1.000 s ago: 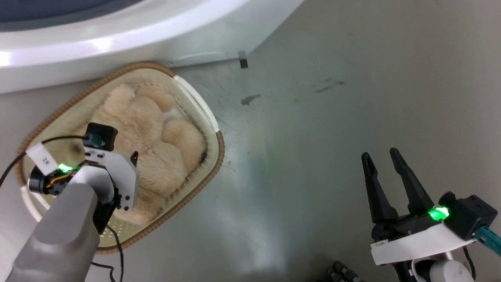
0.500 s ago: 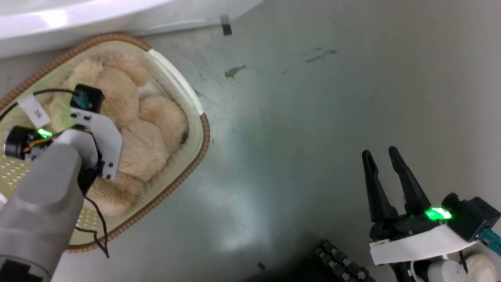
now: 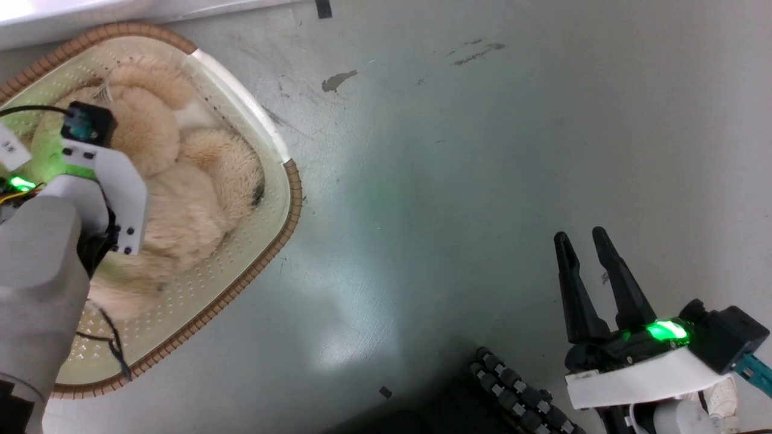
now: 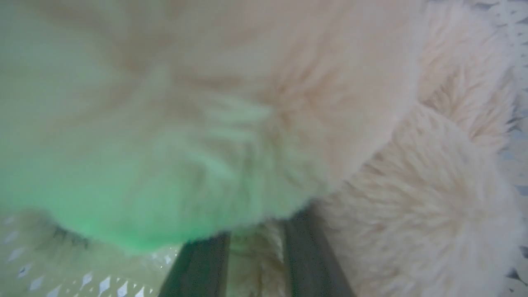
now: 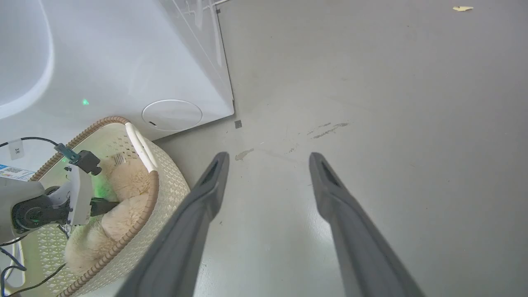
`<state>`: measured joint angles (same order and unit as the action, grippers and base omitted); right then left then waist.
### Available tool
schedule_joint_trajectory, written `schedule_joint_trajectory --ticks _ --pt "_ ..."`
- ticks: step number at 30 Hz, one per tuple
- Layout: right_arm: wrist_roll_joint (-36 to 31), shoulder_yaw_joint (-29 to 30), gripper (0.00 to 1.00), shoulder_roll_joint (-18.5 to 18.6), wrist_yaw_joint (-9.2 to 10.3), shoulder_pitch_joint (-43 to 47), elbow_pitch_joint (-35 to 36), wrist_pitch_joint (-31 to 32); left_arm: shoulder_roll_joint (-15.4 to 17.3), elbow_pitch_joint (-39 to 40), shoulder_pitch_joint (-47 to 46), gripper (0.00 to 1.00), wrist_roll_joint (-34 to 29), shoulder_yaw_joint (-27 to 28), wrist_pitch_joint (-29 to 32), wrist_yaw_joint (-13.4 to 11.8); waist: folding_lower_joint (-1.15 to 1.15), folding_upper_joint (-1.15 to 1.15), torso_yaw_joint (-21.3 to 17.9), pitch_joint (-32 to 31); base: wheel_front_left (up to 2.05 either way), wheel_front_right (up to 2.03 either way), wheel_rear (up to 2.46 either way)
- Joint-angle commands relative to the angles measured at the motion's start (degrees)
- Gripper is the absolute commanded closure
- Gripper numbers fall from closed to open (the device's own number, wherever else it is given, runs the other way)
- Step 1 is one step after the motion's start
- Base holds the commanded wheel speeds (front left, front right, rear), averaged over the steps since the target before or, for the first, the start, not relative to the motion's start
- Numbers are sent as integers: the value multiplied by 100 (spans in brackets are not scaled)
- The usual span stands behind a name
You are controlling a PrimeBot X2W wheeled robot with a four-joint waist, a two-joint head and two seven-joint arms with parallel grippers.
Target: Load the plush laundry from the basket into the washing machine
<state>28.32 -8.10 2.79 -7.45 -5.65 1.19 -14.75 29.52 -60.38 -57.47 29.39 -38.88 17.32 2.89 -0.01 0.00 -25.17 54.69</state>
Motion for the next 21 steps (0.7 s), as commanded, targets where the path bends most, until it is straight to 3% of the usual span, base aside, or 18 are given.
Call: schedule_joint_trajectory --ticks 1,8,21 --pt "30 -39 0 9 -3 -169 -42 -25 77 -171 151 100 33 -3 -61 -51 1 0 -28 -56 0 0 0" --pt "-58 -7 0 9 -3 -275 -181 -25 54 -227 404 100 192 100 -465 -63 1 0 -17 -429 0 0 0" --pt "-701 530 0 9 -3 -45 -429 -25 -743 -329 980 100 505 231 -1854 -28 1 0 695 -1887 0 0 0"
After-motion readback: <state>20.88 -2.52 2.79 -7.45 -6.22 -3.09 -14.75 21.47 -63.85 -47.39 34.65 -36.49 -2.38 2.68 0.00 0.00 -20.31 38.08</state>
